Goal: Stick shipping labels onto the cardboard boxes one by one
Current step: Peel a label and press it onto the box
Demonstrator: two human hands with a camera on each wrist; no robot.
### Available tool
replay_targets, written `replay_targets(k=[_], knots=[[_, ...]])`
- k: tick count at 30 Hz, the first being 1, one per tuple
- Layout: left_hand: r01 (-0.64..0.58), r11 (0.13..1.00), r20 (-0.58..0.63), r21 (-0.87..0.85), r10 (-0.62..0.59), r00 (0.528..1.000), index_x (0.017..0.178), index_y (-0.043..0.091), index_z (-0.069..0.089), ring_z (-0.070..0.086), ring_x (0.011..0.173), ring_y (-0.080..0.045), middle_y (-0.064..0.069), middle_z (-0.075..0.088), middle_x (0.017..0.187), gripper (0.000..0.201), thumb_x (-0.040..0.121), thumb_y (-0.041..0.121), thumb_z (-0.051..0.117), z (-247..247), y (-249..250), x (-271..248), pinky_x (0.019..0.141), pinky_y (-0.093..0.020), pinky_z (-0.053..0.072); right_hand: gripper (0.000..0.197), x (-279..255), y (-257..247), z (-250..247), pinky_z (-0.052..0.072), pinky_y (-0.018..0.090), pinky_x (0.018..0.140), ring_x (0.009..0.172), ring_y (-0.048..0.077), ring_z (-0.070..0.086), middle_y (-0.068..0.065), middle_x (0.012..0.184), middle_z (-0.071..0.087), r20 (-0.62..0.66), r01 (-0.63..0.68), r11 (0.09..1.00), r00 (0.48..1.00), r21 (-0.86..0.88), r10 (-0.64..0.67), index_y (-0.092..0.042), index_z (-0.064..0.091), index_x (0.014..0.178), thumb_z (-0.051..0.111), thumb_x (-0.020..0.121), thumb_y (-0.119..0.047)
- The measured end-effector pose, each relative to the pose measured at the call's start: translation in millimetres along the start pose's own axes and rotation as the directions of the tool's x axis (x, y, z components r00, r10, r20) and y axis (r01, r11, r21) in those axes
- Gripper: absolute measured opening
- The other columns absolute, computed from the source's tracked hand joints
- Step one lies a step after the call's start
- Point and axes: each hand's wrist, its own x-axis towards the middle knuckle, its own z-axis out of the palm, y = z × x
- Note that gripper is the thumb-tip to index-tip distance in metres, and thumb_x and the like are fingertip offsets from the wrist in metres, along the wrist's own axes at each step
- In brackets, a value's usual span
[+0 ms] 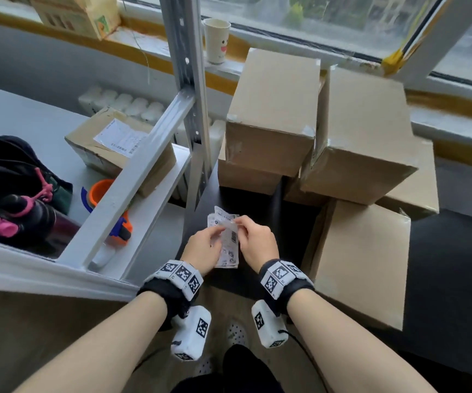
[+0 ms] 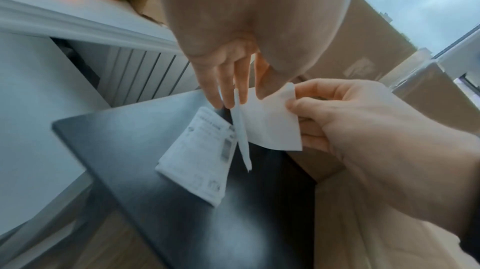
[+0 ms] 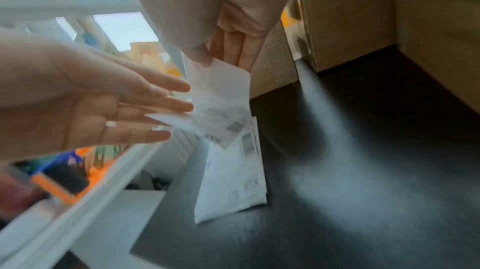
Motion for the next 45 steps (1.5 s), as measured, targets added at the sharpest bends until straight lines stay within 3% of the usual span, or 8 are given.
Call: replay_targets(k=[4,10,15,28,32,39,42,45], knots=[[-0.012,0.998,-0.041,0.059,0.015,0.999,0.120,0.014,0.063,0.059,0.113,-0.024,-0.007,0.065,0.122,0.034,0.090,0.006,0.051,-10,17,10,0.099,-0.032,0.045,0.017,5,-6,-29,0.051,0.033,0.073,0.083,0.028,0.065,0.006,0.090,0.071,-0.127,-0.078,0.989,0.987,0.122,0.093,-0.021,0.065,0.101,0.049,0.093,-0.023],[0.031,0.998,-0.079,0.055,-0.026,0.996,0.110,0.011,0.070,0.062,0.109,-0.025,-0.010,0.068,0.117,0.028,0.089,0.006,0.052,-5,14,20,0.098,-0.031,0.047,0.016,11,1,-42,0.048,0.029,0.072,0.087,0.023,0.064,0.004,0.091,0.071,-0.171,-0.126,0.977,0.973,0.174,0.156,-0.019,0.066,0.096,0.052,0.093,-0.026],[0.095,0.992,-0.090,0.087,-0.087,0.992,0.108,0.010,0.071,0.060,0.114,-0.022,-0.007,0.068,0.117,0.031,0.088,-0.002,0.050,8,-4,22,0.100,-0.027,0.043,0.018,16,16,-45,0.051,0.036,0.083,0.093,0.024,0.064,0.007,0.096,0.072,-0.226,-0.164,0.961,0.950,0.224,0.215,-0.021,0.067,0.101,0.051,0.093,-0.021],[0.192,0.972,-0.062,0.132,-0.186,0.981,0.114,0.017,0.067,0.059,0.111,-0.027,-0.009,0.065,0.120,0.034,0.087,0.005,0.051,14,-19,28,0.092,-0.028,0.046,0.018,27,28,-48,0.050,0.032,0.076,0.086,0.023,0.065,0.005,0.088,0.072,-0.232,-0.197,0.951,0.940,0.237,0.252,-0.016,0.070,0.095,0.056,0.091,-0.027],[0.096,0.985,-0.046,0.143,-0.090,0.995,0.115,0.019,0.066,0.059,0.112,-0.023,-0.002,0.064,0.122,0.030,0.088,0.010,0.055,6,0,27,0.096,-0.029,0.045,0.016,25,20,-57,0.044,0.025,0.072,0.084,0.017,0.062,-0.002,0.081,0.067,-0.205,-0.181,0.949,0.950,0.258,0.237,-0.016,0.071,0.093,0.057,0.090,-0.023],[-0.092,0.973,0.081,-0.209,0.111,0.990,0.088,0.015,0.071,0.068,0.083,-0.018,-0.002,0.072,0.086,0.014,0.089,0.023,0.059,-7,66,26,0.084,-0.034,0.053,0.014,23,4,-76,0.052,0.035,0.076,0.084,0.020,0.063,0.002,0.084,0.071,-0.207,-0.117,0.977,0.966,0.176,0.153,-0.021,0.070,0.083,0.058,0.089,-0.024],[-0.067,0.915,0.096,-0.398,0.114,0.989,0.094,0.000,0.068,0.065,0.077,-0.017,-0.009,0.067,0.086,0.018,0.093,0.014,0.056,-10,88,22,0.070,-0.023,0.052,0.013,20,-4,-81,0.051,0.032,0.078,0.082,0.015,0.065,-0.001,0.082,0.073,-0.218,-0.060,0.976,0.970,0.209,0.106,-0.018,0.074,0.082,0.062,0.086,-0.021],[-0.053,0.885,0.089,-0.462,0.105,0.990,0.093,0.000,0.066,0.061,0.071,-0.010,-0.005,0.064,0.079,0.016,0.093,0.011,0.054,-14,101,17,0.059,-0.013,0.050,0.012,16,-12,-85,0.051,0.026,0.081,0.081,0.011,0.066,0.001,0.083,0.074,-0.239,-0.006,0.957,0.968,0.291,0.079,-0.013,0.076,0.085,0.066,0.085,-0.017]])
